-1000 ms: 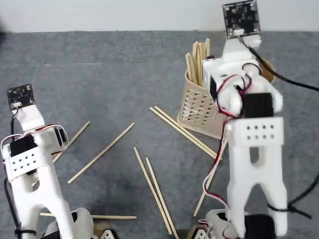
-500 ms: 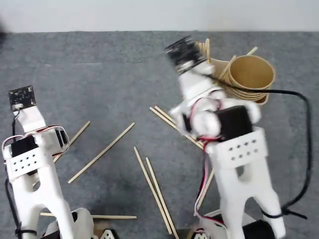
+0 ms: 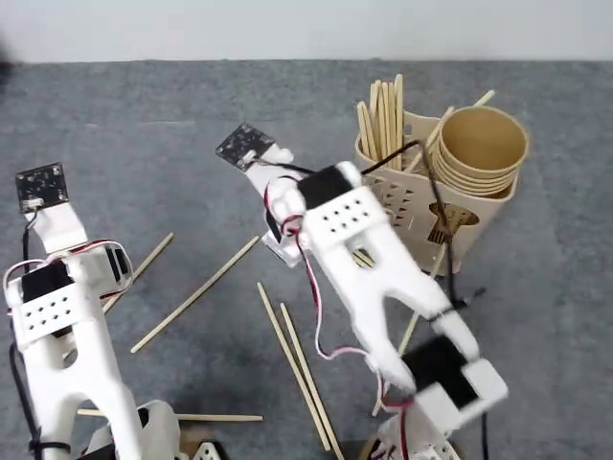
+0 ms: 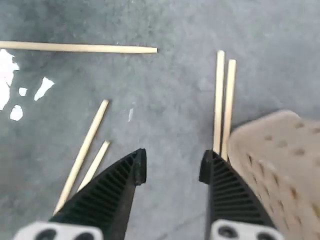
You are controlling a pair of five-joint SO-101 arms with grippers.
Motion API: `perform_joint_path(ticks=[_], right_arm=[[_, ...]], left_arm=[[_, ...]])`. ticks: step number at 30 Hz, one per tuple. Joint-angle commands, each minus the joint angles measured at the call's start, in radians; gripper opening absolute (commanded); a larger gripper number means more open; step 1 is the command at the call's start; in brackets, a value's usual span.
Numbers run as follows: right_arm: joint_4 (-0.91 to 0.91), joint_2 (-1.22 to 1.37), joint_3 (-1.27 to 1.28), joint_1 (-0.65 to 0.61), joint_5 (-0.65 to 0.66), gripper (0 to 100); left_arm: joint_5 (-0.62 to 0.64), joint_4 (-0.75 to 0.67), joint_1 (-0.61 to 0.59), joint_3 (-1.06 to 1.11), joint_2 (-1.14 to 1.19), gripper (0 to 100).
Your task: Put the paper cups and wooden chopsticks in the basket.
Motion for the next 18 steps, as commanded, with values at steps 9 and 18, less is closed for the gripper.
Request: perform_joint_path(ticks=[9,18], right_arm=[[-0.176,0.348,-0.247,0.108,0.049,20.2],[-0.074,0.659,-0.569,0.15,0.046,20.2]], left_arm=[[0.009,-0.02,0.003,-0.008,-0.035,14],[0.009,-0.072,0.008,0.024,-0.038,14]])
